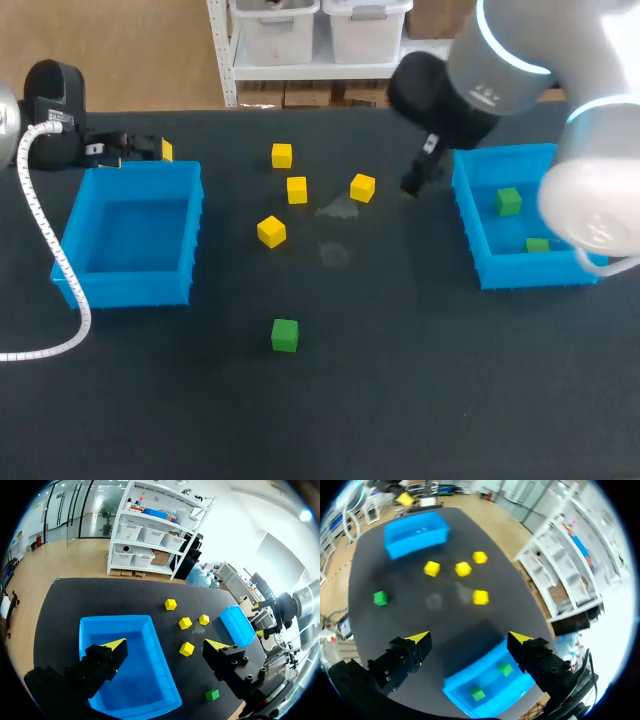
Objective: Put the green cubes in the right bin and the yellow cubes in the left bin.
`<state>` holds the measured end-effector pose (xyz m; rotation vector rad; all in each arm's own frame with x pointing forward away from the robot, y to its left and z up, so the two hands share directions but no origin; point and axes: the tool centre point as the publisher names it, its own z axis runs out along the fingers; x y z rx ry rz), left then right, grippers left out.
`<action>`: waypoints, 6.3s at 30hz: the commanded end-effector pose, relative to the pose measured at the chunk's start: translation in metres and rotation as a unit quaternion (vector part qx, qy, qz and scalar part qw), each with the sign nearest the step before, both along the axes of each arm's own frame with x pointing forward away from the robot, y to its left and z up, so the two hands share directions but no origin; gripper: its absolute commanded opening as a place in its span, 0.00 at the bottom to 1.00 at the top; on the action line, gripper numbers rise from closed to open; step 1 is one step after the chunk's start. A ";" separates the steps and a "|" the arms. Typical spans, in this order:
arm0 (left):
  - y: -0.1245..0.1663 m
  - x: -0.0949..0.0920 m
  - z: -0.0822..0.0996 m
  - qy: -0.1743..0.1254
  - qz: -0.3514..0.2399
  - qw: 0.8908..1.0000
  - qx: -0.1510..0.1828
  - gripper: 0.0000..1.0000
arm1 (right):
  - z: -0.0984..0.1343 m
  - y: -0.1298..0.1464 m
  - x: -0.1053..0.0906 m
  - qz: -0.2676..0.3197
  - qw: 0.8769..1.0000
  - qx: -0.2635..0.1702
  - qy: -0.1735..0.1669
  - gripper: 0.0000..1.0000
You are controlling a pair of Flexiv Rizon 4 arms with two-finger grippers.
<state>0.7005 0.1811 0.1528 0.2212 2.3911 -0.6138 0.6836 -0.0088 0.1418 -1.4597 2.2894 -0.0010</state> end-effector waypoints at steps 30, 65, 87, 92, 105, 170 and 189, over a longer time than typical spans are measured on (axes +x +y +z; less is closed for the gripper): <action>0.003 0.000 -0.002 -0.003 -0.004 1.000 -0.005 1.00 | -0.037 0.101 -0.104 0.133 0.987 -0.036 0.083 1.00; 0.003 0.000 -0.002 -0.003 -0.004 1.000 -0.005 1.00 | -0.125 0.168 -0.152 0.146 0.981 -0.075 0.104 1.00; 0.003 0.000 -0.002 -0.003 -0.004 1.000 -0.005 1.00 | -0.149 0.161 -0.137 0.138 0.982 -0.098 0.088 0.00; 0.003 0.000 -0.002 -0.003 -0.004 1.000 -0.005 1.00 | -0.136 0.153 -0.125 0.123 0.985 -0.091 0.074 0.00; 0.003 0.000 -0.002 -0.003 -0.004 1.000 -0.005 1.00 | -0.089 0.111 -0.073 0.019 0.998 -0.044 0.028 0.00; 0.003 0.000 -0.002 -0.003 -0.004 1.000 -0.005 1.00 | -0.078 -0.184 0.073 -0.469 0.880 0.073 -0.014 0.00; 0.003 0.000 -0.002 -0.003 -0.004 1.000 -0.005 1.00 | -0.065 -0.186 0.071 -0.478 0.872 0.101 -0.033 1.00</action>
